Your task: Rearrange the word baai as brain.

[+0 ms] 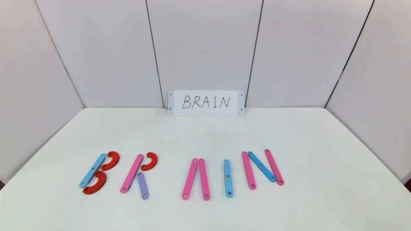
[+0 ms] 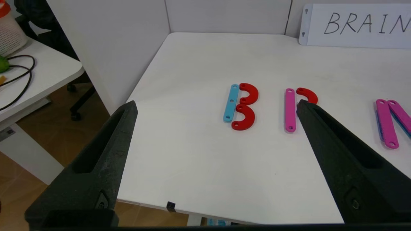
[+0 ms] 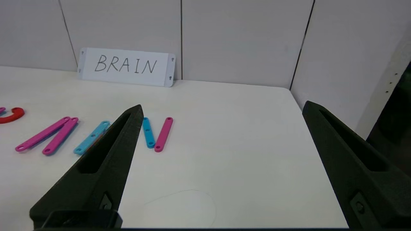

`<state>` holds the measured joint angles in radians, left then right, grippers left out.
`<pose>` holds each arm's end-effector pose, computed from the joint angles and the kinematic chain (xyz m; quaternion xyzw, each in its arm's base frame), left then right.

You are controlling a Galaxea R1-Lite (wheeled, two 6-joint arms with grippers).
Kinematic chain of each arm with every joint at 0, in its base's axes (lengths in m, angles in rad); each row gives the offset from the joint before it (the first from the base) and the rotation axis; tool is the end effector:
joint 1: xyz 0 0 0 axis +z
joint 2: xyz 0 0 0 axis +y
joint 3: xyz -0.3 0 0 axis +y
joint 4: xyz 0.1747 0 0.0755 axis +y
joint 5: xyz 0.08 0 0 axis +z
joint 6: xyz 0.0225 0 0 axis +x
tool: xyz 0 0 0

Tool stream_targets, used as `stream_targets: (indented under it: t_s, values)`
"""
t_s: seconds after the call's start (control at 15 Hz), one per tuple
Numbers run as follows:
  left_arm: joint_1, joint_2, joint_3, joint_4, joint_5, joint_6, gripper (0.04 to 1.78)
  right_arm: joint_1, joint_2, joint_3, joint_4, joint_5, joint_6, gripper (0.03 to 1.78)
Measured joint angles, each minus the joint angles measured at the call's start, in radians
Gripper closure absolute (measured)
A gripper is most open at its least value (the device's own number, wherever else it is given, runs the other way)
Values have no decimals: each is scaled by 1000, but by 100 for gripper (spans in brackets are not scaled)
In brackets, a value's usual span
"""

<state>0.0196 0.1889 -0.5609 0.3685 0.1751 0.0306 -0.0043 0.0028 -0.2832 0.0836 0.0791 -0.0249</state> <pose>-0.0573 0.0028 0.1905 0.0151 -0.0003 0.0972 0.9951 -0.0526 0.0020 0.1418 -0.0165 -0.0986 0.0360 0.9943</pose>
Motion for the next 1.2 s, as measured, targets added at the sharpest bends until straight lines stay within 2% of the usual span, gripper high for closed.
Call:
stream_targets:
  t_s: [0.2,0.33,0.4,0.53,0.73,0.87,1.2]
  values:
    - [-10,-108,159,-145,-32,54,8,0,-3,127,-166,-40,-74,8]
    - [-12,-152,312,-326,-50,87,8,0,-4,223,-277,-55,-99,8]
    - [-14,-166,392,-416,-56,103,8,0,-4,254,-289,-57,-98,8]
    - [-15,-181,508,-517,-80,129,8,0,-4,276,-244,-58,-94,8]
    - [-16,-188,555,-439,-172,95,8,0,-4,282,-89,-58,-75,8]
    - [-15,-189,559,-386,-201,76,8,0,-4,283,-81,-53,-32,8]
    - [-16,-190,560,-369,-204,24,8,1,-4,283,-82,-61,-26,8]
